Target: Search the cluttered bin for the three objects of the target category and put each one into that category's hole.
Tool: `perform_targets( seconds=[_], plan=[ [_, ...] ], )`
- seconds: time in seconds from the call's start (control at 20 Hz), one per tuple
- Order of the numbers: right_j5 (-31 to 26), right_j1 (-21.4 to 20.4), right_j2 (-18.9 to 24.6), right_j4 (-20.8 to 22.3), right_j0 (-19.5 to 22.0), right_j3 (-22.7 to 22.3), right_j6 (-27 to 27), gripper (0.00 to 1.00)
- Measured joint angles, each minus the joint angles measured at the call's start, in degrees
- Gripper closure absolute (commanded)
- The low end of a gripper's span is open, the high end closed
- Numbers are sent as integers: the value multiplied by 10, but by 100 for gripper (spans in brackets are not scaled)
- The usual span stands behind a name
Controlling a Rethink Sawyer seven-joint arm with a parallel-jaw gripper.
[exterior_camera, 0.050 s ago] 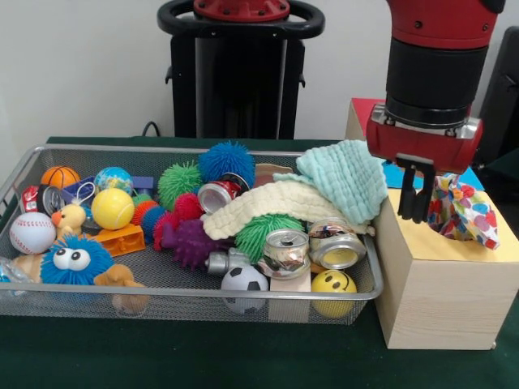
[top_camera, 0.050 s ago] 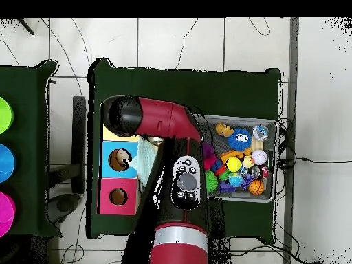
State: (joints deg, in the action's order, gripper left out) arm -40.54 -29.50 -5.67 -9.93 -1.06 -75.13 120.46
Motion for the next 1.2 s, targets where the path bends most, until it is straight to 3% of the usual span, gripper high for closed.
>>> perform_targets(
  seconds=[0.7,1.2],
  plan=[
    [-3,-58,20,-17,-5,-54,0,100],
    [-9,-72,25,-26,-9,-55,0,100]
  ],
)
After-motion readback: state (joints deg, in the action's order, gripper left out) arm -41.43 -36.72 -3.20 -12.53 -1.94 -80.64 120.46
